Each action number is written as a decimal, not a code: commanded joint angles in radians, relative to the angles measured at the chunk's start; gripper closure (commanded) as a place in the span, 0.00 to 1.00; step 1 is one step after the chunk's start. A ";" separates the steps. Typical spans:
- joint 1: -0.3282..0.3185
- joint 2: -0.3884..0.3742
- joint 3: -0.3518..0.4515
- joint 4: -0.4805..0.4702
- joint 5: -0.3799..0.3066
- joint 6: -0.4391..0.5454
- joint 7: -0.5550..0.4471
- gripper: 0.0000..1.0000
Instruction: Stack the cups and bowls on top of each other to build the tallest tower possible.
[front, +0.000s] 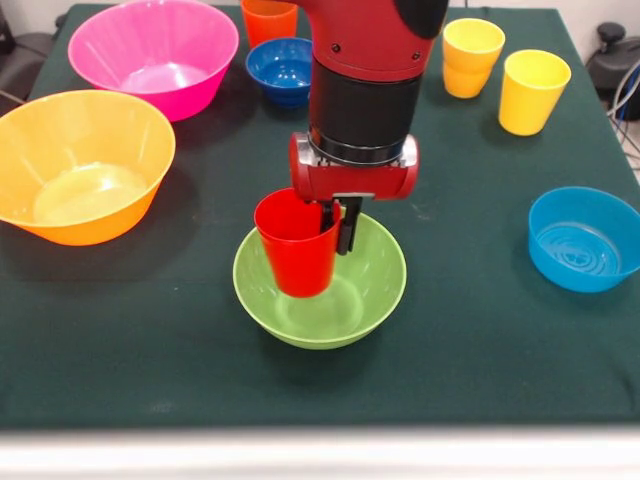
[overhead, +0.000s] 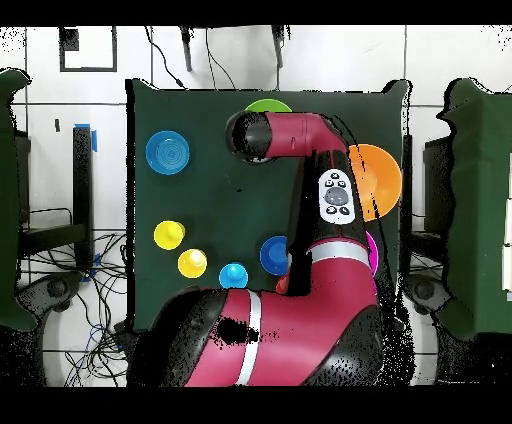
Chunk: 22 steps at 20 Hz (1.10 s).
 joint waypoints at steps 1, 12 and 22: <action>0.018 -0.021 0.029 -0.038 0.015 0.113 0.049 1.00; 0.033 0.003 0.025 -0.070 0.027 0.117 0.064 1.00; 0.039 0.049 0.019 -0.110 0.015 0.096 0.065 1.00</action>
